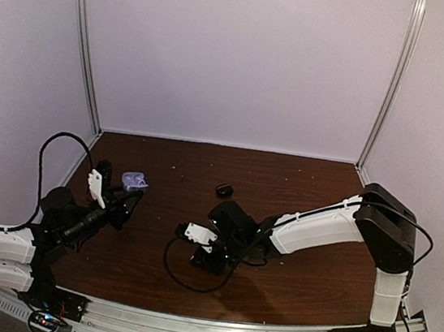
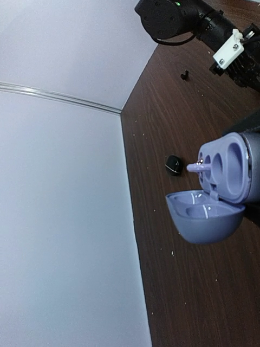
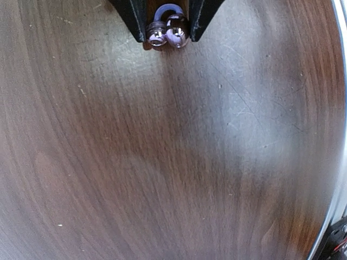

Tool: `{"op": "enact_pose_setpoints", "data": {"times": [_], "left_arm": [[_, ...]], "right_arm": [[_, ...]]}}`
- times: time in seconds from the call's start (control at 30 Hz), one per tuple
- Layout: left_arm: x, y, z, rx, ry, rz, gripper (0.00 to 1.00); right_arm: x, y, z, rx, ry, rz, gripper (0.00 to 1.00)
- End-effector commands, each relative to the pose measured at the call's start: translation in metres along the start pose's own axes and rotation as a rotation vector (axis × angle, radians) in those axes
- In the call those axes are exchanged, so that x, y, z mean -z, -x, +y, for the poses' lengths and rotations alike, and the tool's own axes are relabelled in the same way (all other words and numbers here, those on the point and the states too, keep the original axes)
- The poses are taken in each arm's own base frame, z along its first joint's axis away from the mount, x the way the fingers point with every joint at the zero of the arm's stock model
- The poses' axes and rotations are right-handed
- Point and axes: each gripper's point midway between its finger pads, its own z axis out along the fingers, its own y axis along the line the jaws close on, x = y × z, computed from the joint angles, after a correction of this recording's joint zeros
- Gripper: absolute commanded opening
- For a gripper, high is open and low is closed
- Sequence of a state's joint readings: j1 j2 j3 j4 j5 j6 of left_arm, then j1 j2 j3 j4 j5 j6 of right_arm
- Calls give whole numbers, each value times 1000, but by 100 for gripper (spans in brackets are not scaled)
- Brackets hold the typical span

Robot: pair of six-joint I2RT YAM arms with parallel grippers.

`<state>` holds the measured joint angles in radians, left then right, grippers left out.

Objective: Insert the wireless bluetooth earbuds into the charging case
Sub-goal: Pick up the left earbud from the center of the board, then insert the left earbud into the left side groove of the charging case.

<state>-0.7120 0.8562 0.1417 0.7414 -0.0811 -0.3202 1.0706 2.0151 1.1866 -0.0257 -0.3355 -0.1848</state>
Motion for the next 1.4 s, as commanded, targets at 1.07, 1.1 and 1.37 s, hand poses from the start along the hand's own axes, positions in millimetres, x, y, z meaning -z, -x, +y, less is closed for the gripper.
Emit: {"op": "enact_pose_setpoints", "data": {"times": [1.07,1.1,1.37], "left_arm": [[-46,34,-67,-524,-142,-248,0],[-47,33,-69,-519,-144,-250,0],[-53,36,-79,-491,-158,-289,0]], "right_arm": [[180,203,-26,-423,97,-442,24],[179,205,-25,-420,98,-440,24],[163,203,-20,-414,72,-370,24]]}}
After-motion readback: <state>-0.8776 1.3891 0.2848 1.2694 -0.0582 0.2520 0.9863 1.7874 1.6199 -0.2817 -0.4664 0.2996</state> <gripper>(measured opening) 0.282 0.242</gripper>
